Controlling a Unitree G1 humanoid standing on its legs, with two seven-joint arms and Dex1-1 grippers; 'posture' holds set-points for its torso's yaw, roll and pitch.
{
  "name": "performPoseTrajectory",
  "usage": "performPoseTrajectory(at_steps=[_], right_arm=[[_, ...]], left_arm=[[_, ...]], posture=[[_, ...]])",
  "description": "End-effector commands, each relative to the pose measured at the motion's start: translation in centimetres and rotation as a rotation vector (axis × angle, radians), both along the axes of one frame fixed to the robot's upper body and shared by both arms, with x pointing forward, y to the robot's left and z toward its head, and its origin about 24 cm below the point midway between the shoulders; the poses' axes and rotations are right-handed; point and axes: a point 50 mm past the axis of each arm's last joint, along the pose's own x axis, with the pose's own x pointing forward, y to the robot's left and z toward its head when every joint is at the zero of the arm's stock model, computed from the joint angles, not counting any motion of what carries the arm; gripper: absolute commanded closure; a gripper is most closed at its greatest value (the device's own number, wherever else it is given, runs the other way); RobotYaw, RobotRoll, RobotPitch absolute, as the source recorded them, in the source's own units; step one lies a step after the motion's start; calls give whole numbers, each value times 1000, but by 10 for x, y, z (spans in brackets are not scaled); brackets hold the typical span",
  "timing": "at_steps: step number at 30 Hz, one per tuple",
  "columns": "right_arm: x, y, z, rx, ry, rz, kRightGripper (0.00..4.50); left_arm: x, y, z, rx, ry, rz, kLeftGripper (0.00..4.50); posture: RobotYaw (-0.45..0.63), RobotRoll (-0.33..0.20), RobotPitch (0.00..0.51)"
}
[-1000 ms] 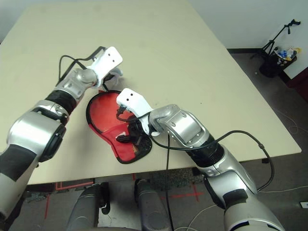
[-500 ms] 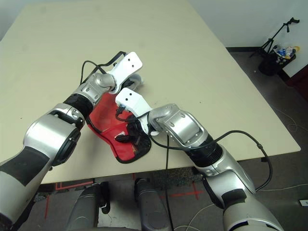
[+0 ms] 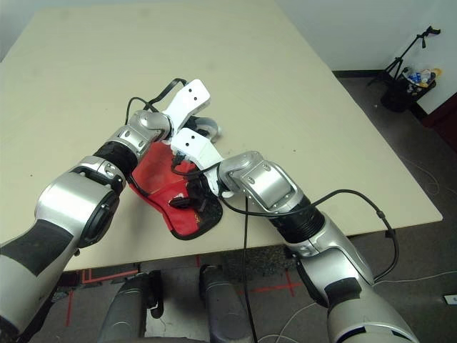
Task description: Store the ping-pong paddle in its case and zip it.
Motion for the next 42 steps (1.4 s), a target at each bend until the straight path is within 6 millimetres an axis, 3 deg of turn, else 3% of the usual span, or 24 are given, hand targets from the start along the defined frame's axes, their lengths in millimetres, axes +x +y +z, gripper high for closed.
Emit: performPoseTrajectory(at_steps=[1,3,11,19,27,34,42], right_arm=[[0,1,-21,-49,61,-16,0],[1,1,-21,-48,59,-16,0],[4,1,-20,-44,54,-20,0],[6,1,-19,-41,49,-32,0],[10,1,-18,-39,39,-45,0],[15,-2,-16,-40,25,-58,0],[17,-3,-13,-30,16,-69,0]], left_arm=[[1,4,7,-28,-10,-7,470],[2,6,10,-41,-5,-9,25],[4,17,28,-119,12,1,25],[7,49,33,-64,17,20,25],[-8,78,-3,35,200,-36,25],[-21,92,-41,45,294,12,25],[-24,101,-65,82,354,98,25]], posture=[[3,0,174],[4,0,173],[12,0,170],[10,0,170],[6,0,163],[6,0,160],[-2,0,166]])
